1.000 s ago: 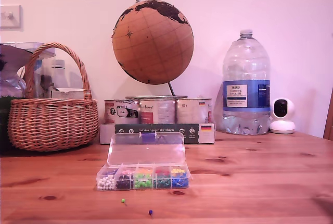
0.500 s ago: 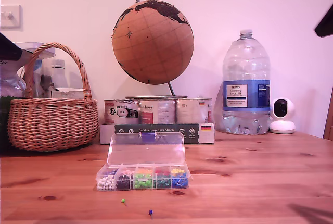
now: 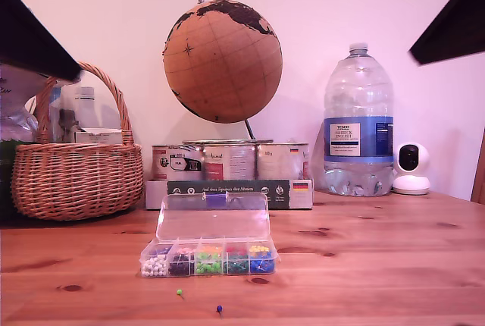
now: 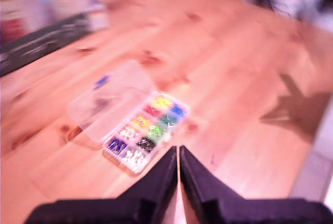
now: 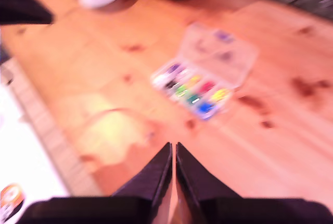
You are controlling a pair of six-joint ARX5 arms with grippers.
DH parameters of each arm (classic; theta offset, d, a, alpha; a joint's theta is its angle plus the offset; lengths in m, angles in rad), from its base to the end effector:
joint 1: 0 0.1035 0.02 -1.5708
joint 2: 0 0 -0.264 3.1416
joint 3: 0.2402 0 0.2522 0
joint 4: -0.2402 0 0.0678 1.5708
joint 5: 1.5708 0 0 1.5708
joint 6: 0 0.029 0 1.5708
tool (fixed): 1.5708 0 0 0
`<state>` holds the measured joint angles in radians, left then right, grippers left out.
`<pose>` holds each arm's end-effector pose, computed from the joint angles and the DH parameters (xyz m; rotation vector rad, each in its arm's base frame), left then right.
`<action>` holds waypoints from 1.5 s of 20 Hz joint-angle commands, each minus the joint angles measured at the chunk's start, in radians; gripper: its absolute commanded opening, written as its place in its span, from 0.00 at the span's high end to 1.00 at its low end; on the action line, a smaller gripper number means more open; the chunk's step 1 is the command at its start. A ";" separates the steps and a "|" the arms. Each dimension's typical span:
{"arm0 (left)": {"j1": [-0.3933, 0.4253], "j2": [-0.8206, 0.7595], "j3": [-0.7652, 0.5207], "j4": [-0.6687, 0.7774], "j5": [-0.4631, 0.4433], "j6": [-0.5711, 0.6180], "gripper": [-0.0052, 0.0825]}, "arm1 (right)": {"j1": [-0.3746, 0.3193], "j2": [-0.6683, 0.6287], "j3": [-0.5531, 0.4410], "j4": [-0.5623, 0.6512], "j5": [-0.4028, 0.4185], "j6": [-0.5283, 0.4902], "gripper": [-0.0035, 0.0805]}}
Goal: Sort the loose pins on the table into their correct compartments
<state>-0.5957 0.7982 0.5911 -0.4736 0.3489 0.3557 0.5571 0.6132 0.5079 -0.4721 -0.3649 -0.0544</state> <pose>0.1283 -0.0989 0.2411 0.4025 0.5329 -1.0240 0.1079 0.0794 0.2376 -0.1064 0.5708 0.9117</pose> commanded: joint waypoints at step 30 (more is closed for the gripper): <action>-0.180 0.717 0.322 -0.100 -0.156 0.991 0.73 | 0.039 0.039 -0.006 0.064 -0.003 -0.032 0.97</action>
<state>-0.7719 1.4952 0.9127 -0.5694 0.1886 1.3399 0.5911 0.6495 0.5079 -0.4183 -0.3641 -0.0807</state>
